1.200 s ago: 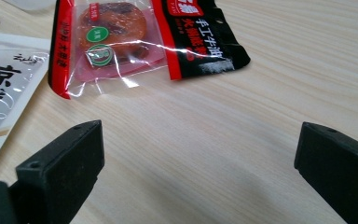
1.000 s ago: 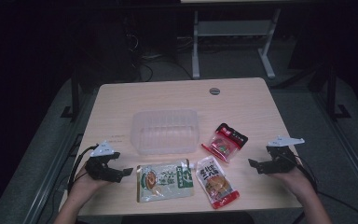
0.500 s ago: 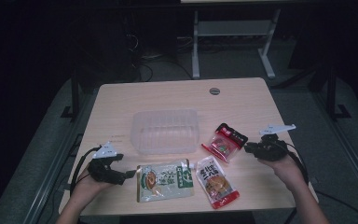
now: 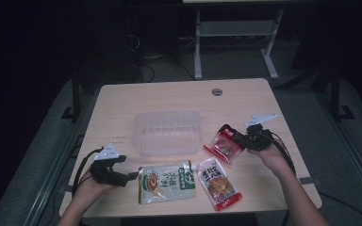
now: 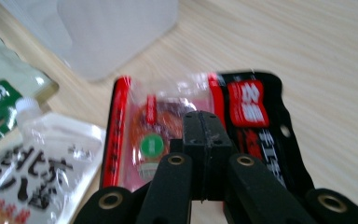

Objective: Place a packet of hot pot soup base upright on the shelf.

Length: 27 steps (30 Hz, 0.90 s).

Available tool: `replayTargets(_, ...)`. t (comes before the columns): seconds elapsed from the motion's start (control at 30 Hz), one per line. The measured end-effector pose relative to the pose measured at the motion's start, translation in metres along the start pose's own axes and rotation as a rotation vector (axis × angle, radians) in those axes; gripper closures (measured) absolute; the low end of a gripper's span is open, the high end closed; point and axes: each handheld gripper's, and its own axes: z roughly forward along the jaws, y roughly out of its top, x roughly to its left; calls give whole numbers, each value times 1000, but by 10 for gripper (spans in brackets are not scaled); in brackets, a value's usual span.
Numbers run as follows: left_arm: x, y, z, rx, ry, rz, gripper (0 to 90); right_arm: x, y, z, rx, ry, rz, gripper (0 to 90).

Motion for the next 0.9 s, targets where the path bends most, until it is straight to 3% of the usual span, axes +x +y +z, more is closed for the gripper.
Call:
replayTargets(0.13,0,0,0,2,-2,6,131,-1,12,12,-12,24,-8,895)
replayTargets(0.17,0,0,1,-8,-5,-8,131,-2,18,17,-4,20,-18,896)
replayTargets(0.4,1,0,2,-5,-10,-2,131,-4,33,39,-3,17,-42,895)
replayTargets(0.63,-1,0,2,6,-11,11,131,-4,36,59,35,20,-45,896)
replayTargets(0.7,0,-1,3,8,-12,14,131,-3,33,66,67,14,-71,896)
replayTargets(0.9,0,-1,3,6,-12,7,131,-5,30,69,88,17,-59,896)
